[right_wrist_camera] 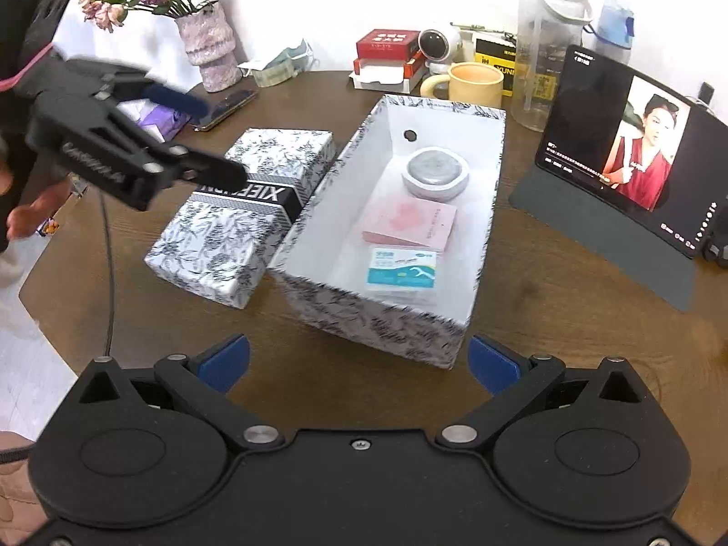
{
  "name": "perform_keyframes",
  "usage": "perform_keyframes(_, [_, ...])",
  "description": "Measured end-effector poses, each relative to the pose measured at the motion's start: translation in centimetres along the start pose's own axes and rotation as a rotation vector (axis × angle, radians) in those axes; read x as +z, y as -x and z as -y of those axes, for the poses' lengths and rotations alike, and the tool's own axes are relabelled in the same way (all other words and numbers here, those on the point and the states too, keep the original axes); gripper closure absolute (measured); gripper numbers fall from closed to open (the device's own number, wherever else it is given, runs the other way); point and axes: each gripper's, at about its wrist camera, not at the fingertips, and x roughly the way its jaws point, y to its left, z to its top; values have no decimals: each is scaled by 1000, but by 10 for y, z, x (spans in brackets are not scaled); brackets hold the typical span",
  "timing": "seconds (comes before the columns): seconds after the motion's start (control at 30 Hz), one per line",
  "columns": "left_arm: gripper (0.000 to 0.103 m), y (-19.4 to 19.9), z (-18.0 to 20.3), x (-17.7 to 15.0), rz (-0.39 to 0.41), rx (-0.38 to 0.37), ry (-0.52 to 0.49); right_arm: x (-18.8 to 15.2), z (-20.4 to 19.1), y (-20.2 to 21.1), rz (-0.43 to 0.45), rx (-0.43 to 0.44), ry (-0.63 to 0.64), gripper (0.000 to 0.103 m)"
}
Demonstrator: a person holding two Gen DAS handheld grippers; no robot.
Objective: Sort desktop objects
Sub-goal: 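Raise the left gripper out of the box and back away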
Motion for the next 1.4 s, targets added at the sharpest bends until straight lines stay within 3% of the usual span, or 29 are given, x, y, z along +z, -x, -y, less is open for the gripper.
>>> perform_keyframes(0.27, [0,53,-11,-56,50,58,187,-20,-34,20,42,-10,-28,0])
perform_keyframes(0.87, [0,122,-30,-146,104,151,439,-46,-91,35,106,16,-107,0])
perform_keyframes(1.4, [0,145,-42,-173,125,195,513,-42,-127,34,153,32,-69,0])
